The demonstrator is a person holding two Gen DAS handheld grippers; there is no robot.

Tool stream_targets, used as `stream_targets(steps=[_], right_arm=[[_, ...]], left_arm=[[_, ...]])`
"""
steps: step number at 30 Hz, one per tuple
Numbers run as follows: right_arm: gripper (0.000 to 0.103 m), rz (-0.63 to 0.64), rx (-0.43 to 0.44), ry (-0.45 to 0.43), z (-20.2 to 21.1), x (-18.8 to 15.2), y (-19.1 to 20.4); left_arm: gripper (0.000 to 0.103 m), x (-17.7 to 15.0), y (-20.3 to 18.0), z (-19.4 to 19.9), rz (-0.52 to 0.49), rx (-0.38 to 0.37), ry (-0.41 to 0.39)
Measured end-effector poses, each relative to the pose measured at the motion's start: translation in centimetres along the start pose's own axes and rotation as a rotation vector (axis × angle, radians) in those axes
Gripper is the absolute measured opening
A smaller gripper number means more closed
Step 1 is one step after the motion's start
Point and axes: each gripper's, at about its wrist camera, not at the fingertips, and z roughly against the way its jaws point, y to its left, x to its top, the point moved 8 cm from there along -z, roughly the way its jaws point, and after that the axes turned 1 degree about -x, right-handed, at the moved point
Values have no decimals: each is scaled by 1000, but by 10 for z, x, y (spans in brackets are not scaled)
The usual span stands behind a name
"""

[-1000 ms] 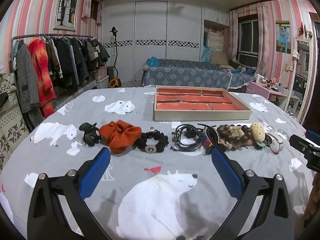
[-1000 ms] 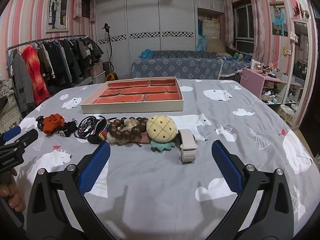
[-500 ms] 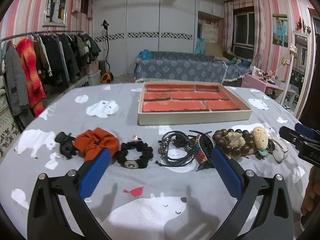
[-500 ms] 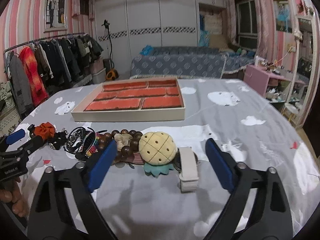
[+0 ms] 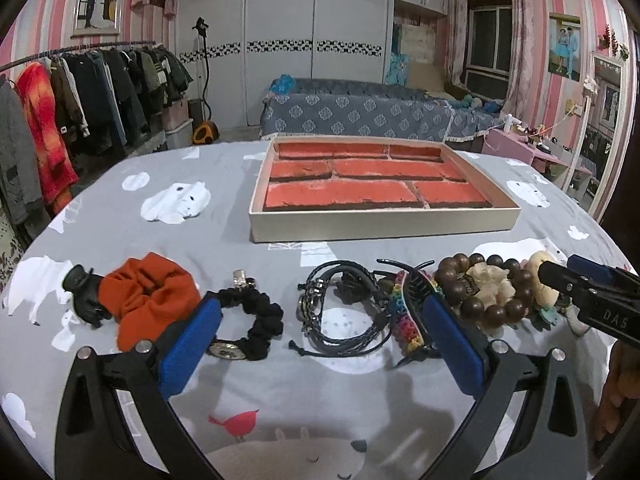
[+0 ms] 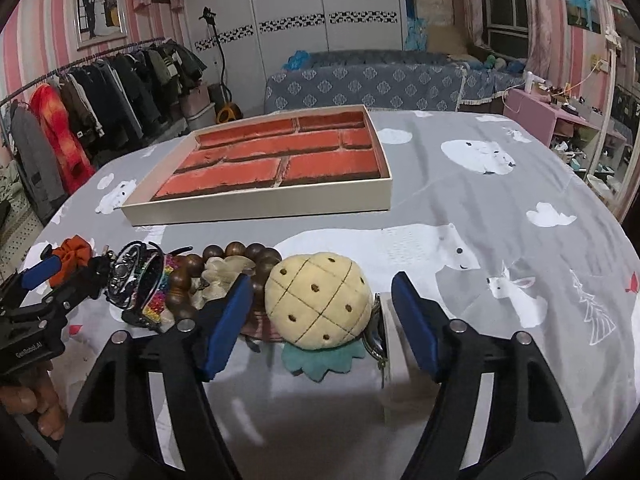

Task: Organize jewelry
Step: 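Grasp the beige pineapple plush with the right gripper while the left grasps the black braided cord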

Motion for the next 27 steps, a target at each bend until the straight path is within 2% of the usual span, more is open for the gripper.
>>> stream_targets(steps=[3,8,12,18,20,24,27], right_arm=[[60,-2,3,20,-7,0,-1],[58,-13,13,48,-19,-2,-3],[55,-23,28,57,-23,-3,-4],[55,-36,45,50,-21,-3,-3],[55,-37,48,50,-21,-3,-3],[55,-42,57,53,-21,-3,-3],[55,-47,65,53,-21,-3,-4]], left_arm=[[98,0,-2,-10,3,-15,22],[96,-2,-5,-25,12,-47,76],[88,-5,-4,-31,27,-64,106],[81,-5,-2,-37,25,-40,128],[75,-5,-2,-38,21,-40,131],[57,-3,-4,-43,20,-48,140],[54,-2,-4,-45,23,-48,142]])
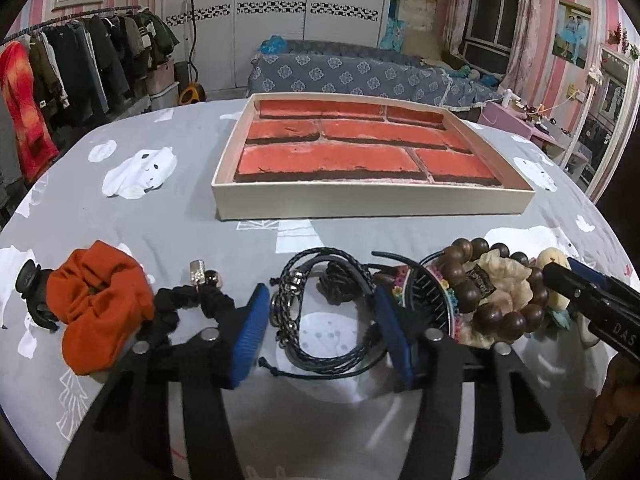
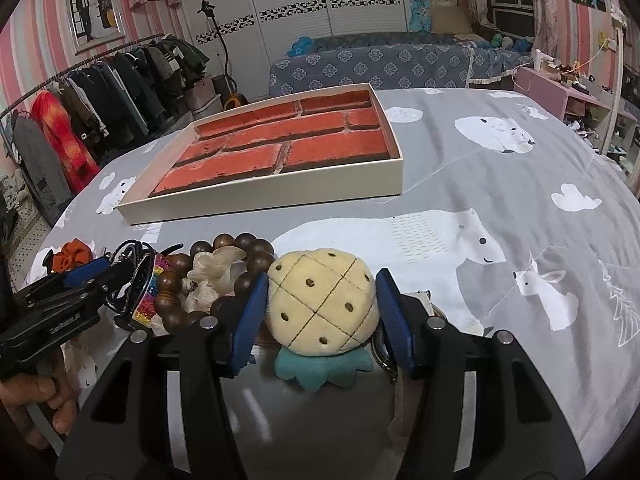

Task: Organize jewelry
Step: 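Grasp the beige pineapple plush with the right gripper while the left grasps the black braided cord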

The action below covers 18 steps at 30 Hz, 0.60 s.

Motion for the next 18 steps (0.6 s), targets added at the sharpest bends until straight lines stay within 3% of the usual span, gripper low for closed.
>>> stream_targets(steps=[11,15,18], right_arm=[[55,-13,17,1,1,0,-2],[55,-14,18,1,1,0,-2],[55,-13,16,1,1,0,-2]], left_arm=[[45,-1,18,-11,44,41,38],[31,-5,18,-17,45,22,72],[30,-6,18,-19,46,14,81]])
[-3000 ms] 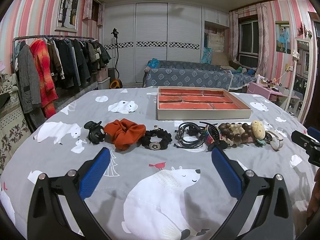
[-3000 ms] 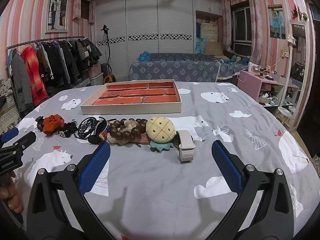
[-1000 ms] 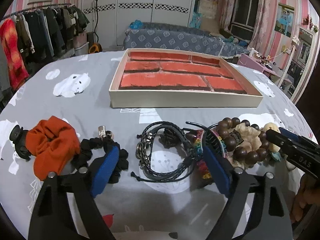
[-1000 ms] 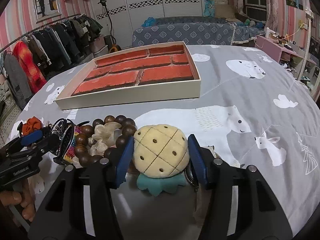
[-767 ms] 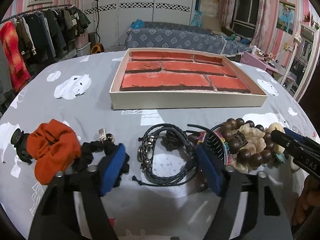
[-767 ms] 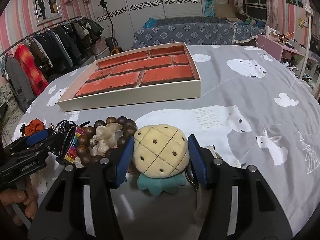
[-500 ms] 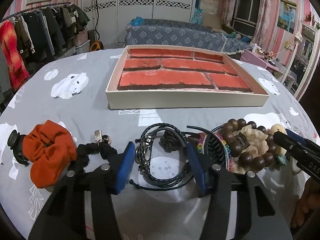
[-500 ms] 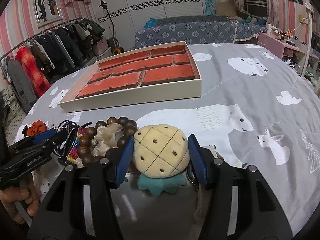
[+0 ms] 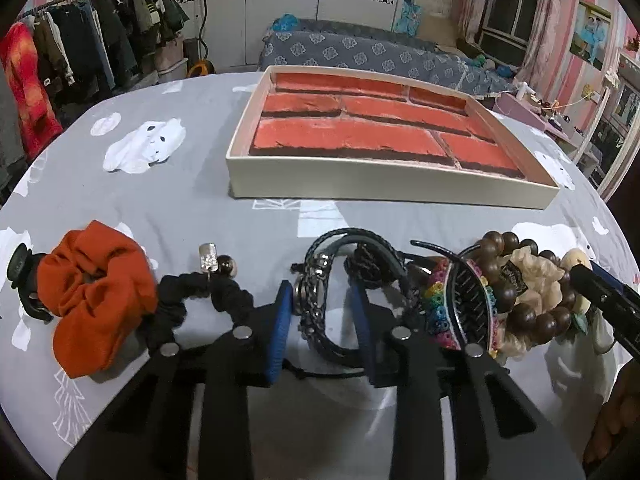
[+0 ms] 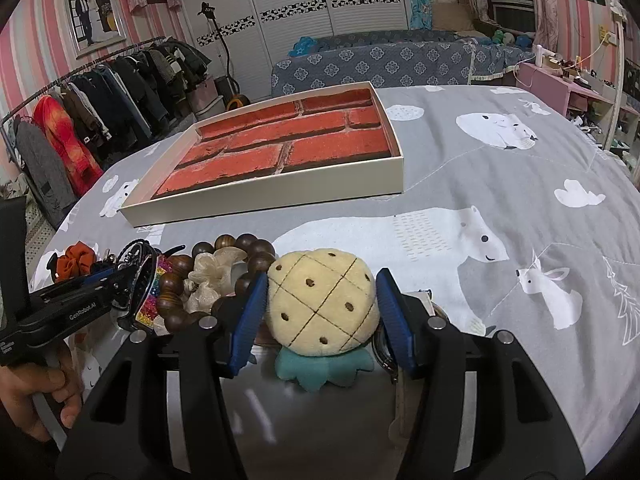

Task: Organize jewelry
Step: 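Grasp the beige pineapple plush with the right gripper while the left grasps the black braided cord, then lift and carry the pineapple plush and braided cord over the red-lined box with both grippers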

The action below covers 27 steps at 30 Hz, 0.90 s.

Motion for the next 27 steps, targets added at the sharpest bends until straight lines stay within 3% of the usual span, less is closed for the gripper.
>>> stream_targets(steps=[2,4,10,27], right_arm=[[55,3,-3,0,0,0,-1],[53,3,-2,1,0,0,-1],[40,12,5,-15,4,-1,0],[35,47,-16,-159,62,14,14]], left_arm=[[26,0,0,0,3,-2,-1],[15,0,1,1,10,-3,-4],[15,1,-5,7,-12,-18,-29],[14,4,-9,67,-37,-27,-137]])
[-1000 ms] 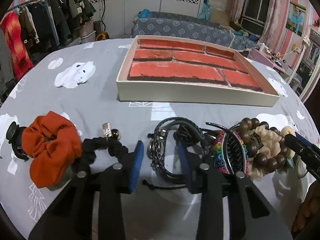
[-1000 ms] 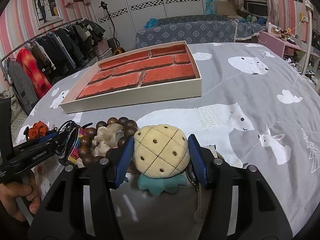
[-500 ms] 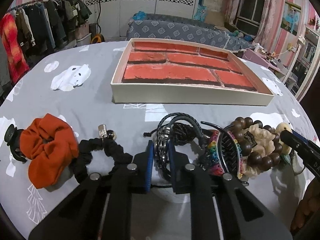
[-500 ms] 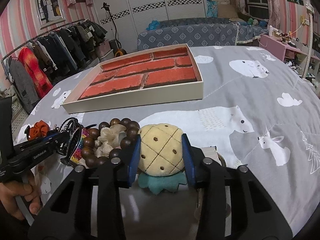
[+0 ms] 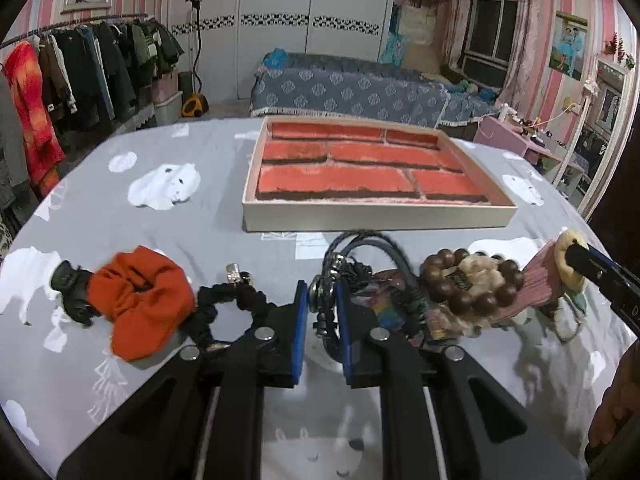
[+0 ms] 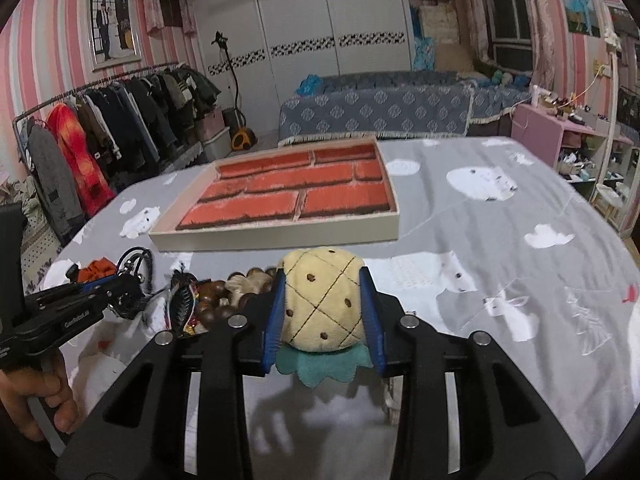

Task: Organize jewelry
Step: 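Lift and carry the pineapple plush and braided cord over the red-lined box with both grippers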

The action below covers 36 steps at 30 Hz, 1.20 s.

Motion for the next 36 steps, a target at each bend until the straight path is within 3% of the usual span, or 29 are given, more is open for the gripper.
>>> stream_targets(steps=[19,36], right_arm=[[36,21,-30,-186,113,22,12],[36,25,-31,-223,145,19,17]], left_arm=[[14,7,-8,103,-9,2,-158],[14,7,-12,139,-17,13,-212]])
